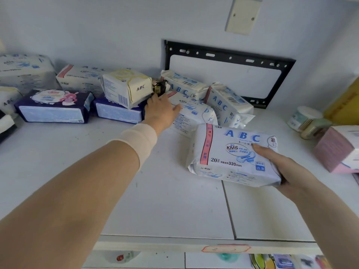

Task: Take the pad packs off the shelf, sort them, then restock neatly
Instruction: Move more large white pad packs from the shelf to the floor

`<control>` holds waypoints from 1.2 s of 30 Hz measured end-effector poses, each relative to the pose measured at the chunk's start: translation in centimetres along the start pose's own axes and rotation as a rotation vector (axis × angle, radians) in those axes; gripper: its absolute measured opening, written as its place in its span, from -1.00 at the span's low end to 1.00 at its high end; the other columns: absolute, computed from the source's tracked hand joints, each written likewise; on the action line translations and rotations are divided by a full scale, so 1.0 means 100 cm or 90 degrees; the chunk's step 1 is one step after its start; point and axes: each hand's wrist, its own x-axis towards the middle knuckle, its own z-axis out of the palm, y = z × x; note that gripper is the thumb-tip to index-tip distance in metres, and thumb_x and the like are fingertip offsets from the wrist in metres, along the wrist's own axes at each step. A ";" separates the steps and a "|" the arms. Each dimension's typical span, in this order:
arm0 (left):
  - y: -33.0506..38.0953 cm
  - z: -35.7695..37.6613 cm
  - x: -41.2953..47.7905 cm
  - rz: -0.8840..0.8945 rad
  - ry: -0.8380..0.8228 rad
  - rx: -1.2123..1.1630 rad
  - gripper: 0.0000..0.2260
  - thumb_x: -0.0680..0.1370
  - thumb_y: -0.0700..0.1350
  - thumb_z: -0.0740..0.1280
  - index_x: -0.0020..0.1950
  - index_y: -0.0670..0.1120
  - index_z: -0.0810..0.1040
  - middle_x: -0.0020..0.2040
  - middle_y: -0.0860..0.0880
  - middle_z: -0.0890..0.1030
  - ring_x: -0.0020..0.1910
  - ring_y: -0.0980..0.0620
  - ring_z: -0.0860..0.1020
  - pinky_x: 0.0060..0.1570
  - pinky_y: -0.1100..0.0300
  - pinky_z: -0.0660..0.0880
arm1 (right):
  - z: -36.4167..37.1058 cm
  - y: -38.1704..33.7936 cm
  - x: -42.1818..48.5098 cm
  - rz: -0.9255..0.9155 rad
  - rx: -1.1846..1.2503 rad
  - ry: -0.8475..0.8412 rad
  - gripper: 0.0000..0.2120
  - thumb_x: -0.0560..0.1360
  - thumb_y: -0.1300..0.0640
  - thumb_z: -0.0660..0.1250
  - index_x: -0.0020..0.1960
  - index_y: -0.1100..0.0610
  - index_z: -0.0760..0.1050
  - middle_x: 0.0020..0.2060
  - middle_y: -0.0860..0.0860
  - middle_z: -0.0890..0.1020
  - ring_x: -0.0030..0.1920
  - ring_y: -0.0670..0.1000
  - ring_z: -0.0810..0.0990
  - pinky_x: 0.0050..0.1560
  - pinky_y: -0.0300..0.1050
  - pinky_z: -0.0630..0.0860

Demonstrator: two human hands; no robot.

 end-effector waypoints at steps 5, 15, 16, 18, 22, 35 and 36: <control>0.003 -0.004 0.000 -0.060 0.000 -0.030 -0.17 0.37 0.34 0.32 0.41 -0.20 0.22 0.39 -0.25 0.27 0.37 -0.22 0.25 0.32 -0.01 0.23 | -0.013 0.001 0.000 -0.003 0.003 -0.001 -0.48 0.24 -0.02 0.50 0.15 0.13 0.55 0.02 0.12 0.67 0.05 0.16 0.64 0.23 0.13 0.45; 0.001 -0.012 0.009 -0.228 -0.241 -0.364 -0.19 0.27 0.30 0.44 0.33 -0.19 0.38 0.13 -0.16 0.59 0.05 -0.13 0.59 0.10 -0.03 0.53 | -0.023 -0.001 0.007 0.000 0.016 -0.013 -0.38 0.13 -0.09 0.54 0.15 0.10 0.56 0.01 0.10 0.68 0.04 0.14 0.65 0.19 0.12 0.47; -0.001 -0.013 0.010 -0.241 -0.263 -0.407 -0.17 0.19 0.29 0.51 0.28 -0.19 0.43 0.05 -0.17 0.62 -0.03 -0.13 0.62 0.04 -0.09 0.56 | -0.022 -0.001 0.009 -0.001 0.026 -0.016 -0.47 0.21 -0.05 0.47 0.14 0.10 0.56 0.02 0.10 0.67 0.05 0.15 0.64 0.20 0.13 0.46; -0.004 -0.013 0.011 -0.260 -0.299 -0.434 -0.19 0.12 0.23 0.56 0.20 -0.21 0.48 -0.04 -0.19 0.66 -0.08 -0.13 0.64 0.01 -0.11 0.57 | -0.020 -0.001 0.013 0.001 0.042 -0.020 -0.56 0.27 -0.01 0.41 0.12 0.10 0.56 0.02 0.11 0.67 0.06 0.15 0.64 0.21 0.13 0.46; -0.006 -0.016 0.005 -0.245 -0.369 -0.433 -0.40 0.24 0.17 0.54 0.11 -0.20 0.58 0.03 -0.21 0.64 0.03 -0.15 0.62 0.14 -0.03 0.51 | -0.011 0.000 0.019 0.008 0.031 -0.016 -0.52 0.24 -0.01 0.43 0.13 0.12 0.56 0.01 0.11 0.68 0.04 0.15 0.64 0.19 0.11 0.48; -0.014 -0.019 -0.029 -0.196 -0.341 -0.524 -0.42 0.17 0.13 0.53 0.10 -0.11 0.59 -0.01 -0.11 0.67 0.00 -0.07 0.62 0.13 0.04 0.50 | -0.009 0.011 0.004 0.002 0.031 -0.046 -0.56 0.29 0.01 0.41 0.15 0.11 0.56 0.03 0.11 0.67 0.05 0.14 0.64 0.17 0.10 0.49; -0.014 -0.021 -0.033 -0.194 -0.348 -0.535 -0.46 0.22 0.11 0.53 0.11 -0.10 0.59 -0.03 -0.10 0.67 -0.02 -0.05 0.63 0.10 0.06 0.52 | -0.009 0.012 0.000 0.000 0.031 -0.048 -0.55 0.30 0.01 0.41 0.16 0.11 0.55 0.04 0.11 0.67 0.06 0.14 0.64 0.19 0.10 0.48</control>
